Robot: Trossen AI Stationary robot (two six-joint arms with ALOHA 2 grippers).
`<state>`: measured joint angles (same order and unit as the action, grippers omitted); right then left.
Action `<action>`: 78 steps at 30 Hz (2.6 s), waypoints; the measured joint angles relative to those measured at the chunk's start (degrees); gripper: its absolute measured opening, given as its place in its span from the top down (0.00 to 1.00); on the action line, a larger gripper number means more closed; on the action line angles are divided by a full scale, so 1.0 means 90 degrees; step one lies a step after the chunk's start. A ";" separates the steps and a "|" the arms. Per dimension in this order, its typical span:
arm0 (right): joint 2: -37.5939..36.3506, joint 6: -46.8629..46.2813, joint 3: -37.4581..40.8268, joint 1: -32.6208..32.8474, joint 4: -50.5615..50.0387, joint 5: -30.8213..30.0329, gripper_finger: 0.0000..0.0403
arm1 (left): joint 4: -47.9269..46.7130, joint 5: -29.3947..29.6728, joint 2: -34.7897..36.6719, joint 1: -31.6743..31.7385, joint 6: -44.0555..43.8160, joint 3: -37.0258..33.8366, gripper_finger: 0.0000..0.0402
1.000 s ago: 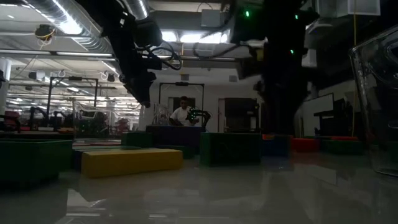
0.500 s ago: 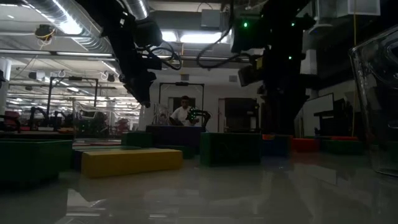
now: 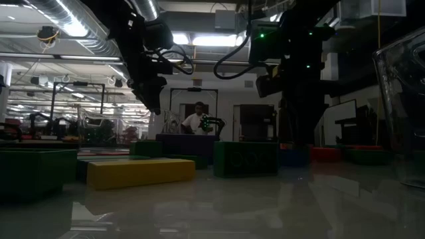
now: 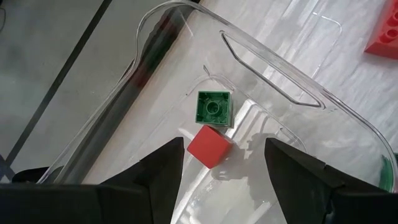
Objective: Sort blocks by size
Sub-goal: Put the square green block into the top transparent bin
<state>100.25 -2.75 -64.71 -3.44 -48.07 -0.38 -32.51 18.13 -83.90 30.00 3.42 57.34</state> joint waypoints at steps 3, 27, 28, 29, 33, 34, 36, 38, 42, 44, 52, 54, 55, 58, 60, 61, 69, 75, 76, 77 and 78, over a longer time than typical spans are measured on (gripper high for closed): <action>0.0012 -0.0126 -0.0047 0.0000 -0.0062 -0.0001 0.56 | 0.0000 0.0000 0.0000 0.0000 0.0000 0.0000 0.47; 0.0032 -0.0172 0.0068 0.0005 0.0191 0.0225 0.56 | -0.0001 0.0001 0.0000 0.0000 -0.0049 0.0000 0.47; 0.0032 -0.0172 0.0132 0.0005 0.0251 0.0231 0.56 | -0.0002 0.0000 0.0000 0.0001 -0.0049 0.0000 0.47; 0.0032 -0.0174 0.0188 0.0005 0.0299 0.0244 0.56 | -0.0001 0.0000 0.0000 0.0000 -0.0049 0.0000 0.47; 0.0032 -0.0174 0.0381 0.0005 0.0695 0.0277 0.56 | 0.0000 0.0000 0.0000 0.0000 -0.0049 0.0000 0.47; 0.0032 -0.0172 0.0413 0.0005 0.0754 0.0277 0.56 | 0.0000 0.0000 0.0000 0.0000 -0.0049 0.0000 0.47; 0.0032 -0.0169 0.0430 0.0005 0.0871 0.0277 0.56 | -0.0002 0.0000 0.0000 0.0000 -0.0051 0.0000 0.47; 0.0029 -0.0168 0.0430 0.0005 0.0906 0.0278 0.59 | -0.0002 0.0001 0.0000 0.0000 -0.0051 0.0000 0.47; 0.0026 -0.0164 0.0430 0.0005 0.0906 0.0282 0.68 | -0.0010 0.0000 0.0060 0.0000 0.0028 0.0000 0.47; 0.0024 -0.0164 0.0430 0.0005 0.0905 0.0286 0.68 | -0.0029 0.0000 0.0161 -0.0014 0.0121 0.0000 0.47; 0.0024 0.0046 -0.0349 0.0005 0.0262 0.0668 0.68 | -0.0047 0.0000 0.0998 -0.0297 0.0322 0.0000 0.47; 0.0024 0.0246 -0.0693 0.0007 0.0187 0.0668 0.68 | -0.0155 0.0000 0.1267 -0.0386 0.0235 0.0000 0.47; 0.0024 0.0376 -0.0866 0.0005 0.0237 0.0652 0.68 | -0.0248 0.0002 0.1390 -0.0445 0.0190 0.0002 0.47; 0.0024 0.0715 -0.1236 0.0005 0.0811 0.0315 0.68 | -0.0642 0.0002 0.1763 -0.0623 -0.0103 0.0002 0.47; 0.0024 0.0981 -0.1344 0.0005 0.1613 0.0093 0.68 | -0.0956 -0.0053 0.1979 -0.0787 -0.0367 0.0002 0.47; 0.0024 0.1117 -0.1355 0.0000 0.2064 0.0016 0.68 | -0.1162 -0.0122 0.2081 -0.0870 -0.0519 0.0002 0.47; 0.0564 0.1511 -0.1362 -0.0495 0.6099 0.0062 0.67 | -0.2514 -0.0826 0.2586 -0.1785 -0.1827 0.0002 0.47; 0.1534 0.1510 -0.1413 -0.1051 0.8214 0.0277 0.67 | -0.2875 -0.0896 0.2621 -0.2556 -0.2575 0.0002 0.47; 0.1692 0.1509 -0.1464 -0.1132 0.8276 0.0277 0.66 | -0.2881 -0.0905 0.2620 -0.2690 -0.2669 0.0002 0.47; 0.1861 0.1509 -0.1568 -0.1221 0.8351 0.0277 0.66 | -0.2872 -0.0928 0.2620 -0.2817 -0.2765 0.0002 0.47; 0.2001 0.1511 -0.1665 -0.1301 0.8350 0.0277 0.66 | -0.2853 -0.0977 0.2620 -0.2927 -0.2867 0.0002 0.47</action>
<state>118.25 10.85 -79.69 -15.15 27.08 2.11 -58.19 9.34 -60.31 3.65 -22.39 57.36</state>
